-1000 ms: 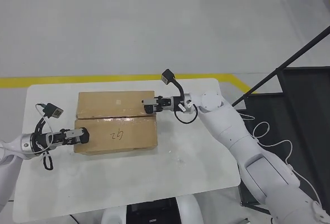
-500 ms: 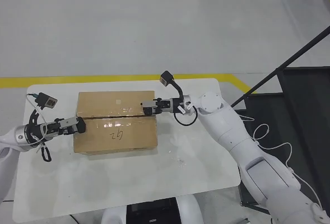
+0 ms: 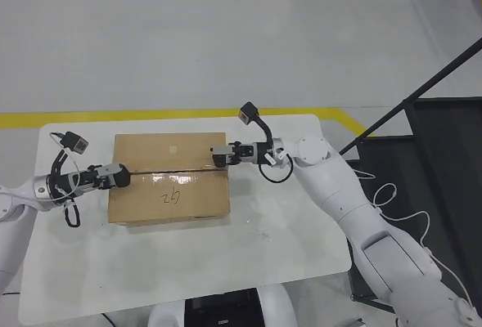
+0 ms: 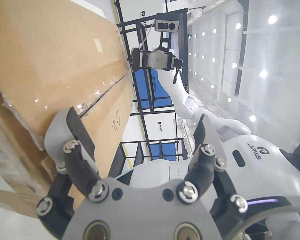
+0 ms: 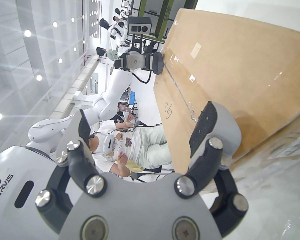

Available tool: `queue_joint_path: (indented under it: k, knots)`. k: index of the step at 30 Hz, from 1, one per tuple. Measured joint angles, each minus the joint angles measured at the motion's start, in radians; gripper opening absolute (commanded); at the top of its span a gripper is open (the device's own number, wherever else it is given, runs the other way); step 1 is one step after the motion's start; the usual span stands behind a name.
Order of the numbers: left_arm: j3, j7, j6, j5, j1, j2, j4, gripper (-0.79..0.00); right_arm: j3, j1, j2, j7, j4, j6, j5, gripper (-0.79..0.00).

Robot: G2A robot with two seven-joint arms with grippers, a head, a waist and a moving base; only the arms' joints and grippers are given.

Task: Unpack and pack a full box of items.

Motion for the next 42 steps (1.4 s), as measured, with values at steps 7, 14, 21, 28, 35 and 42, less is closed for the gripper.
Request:
queue_joint_path:
  k: [7,14,21,28,35,42]
  knots:
    - [-0.001,-0.024,0.014,0.015,-0.004,0.000,0.023,0.000,0.049,-0.030,0.014,0.050,-0.057,0.029,0.089,0.000]
    - [-0.002,-0.028,0.013,0.012,-0.002,-0.001,0.027,0.000,0.172,-0.118,0.074,0.175,-0.164,0.134,0.051,0.000]
    - [-0.002,-0.028,0.013,0.012,-0.002,-0.001,0.027,0.000,0.257,-0.268,0.136,0.240,-0.314,0.299,-0.152,0.000]
    - [-0.002,-0.028,0.013,0.013,-0.002,-0.001,0.027,0.000,0.280,-0.392,0.174,0.278,-0.429,0.404,-0.321,0.000]
    - [-0.002,-0.028,0.013,0.013,-0.002,-0.001,0.027,0.000,0.265,-0.478,0.199,0.308,-0.514,0.416,-0.465,0.000]
    - [-0.002,-0.028,0.013,0.013,-0.002,-0.001,0.027,0.000,0.227,-0.503,0.207,0.215,-0.503,0.428,-0.579,0.000]
